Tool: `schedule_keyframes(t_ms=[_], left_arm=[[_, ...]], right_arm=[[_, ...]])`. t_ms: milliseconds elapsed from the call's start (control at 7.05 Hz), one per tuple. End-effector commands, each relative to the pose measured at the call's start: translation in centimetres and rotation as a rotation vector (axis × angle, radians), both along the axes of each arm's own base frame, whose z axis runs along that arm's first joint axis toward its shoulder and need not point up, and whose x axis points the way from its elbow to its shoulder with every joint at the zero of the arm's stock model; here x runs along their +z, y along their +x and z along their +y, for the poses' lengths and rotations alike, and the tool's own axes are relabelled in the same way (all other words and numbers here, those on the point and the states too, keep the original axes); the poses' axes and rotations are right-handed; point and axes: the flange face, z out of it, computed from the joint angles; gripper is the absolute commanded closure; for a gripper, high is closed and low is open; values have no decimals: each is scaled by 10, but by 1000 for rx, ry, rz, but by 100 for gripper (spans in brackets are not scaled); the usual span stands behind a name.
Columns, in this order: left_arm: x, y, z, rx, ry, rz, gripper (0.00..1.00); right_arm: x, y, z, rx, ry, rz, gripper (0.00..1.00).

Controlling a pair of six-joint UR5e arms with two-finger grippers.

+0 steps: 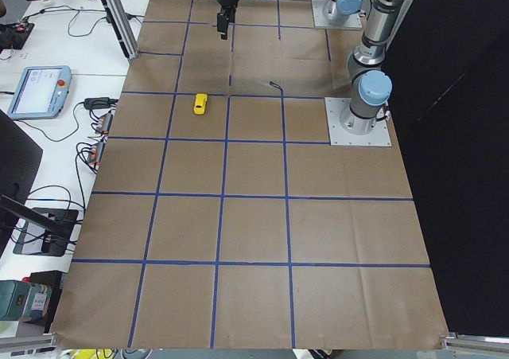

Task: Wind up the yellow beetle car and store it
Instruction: 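Lower the left gripper down onto the yellow beetle car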

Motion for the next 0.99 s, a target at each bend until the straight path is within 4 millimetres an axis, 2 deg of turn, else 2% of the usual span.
schedule_keyframes(t_ms=[0,426,851], left_arm=[[-39,17,-33,-336,14,-11,5],[-135,24,-91,-676,58,-5,6],[-207,27,-119,-1053,23,-35,5]], right_arm=[[0,0,0,0,0,0,0],[-1,-1,0,-2,3,1,0],[1,-1,0,-2,-1,3,0]])
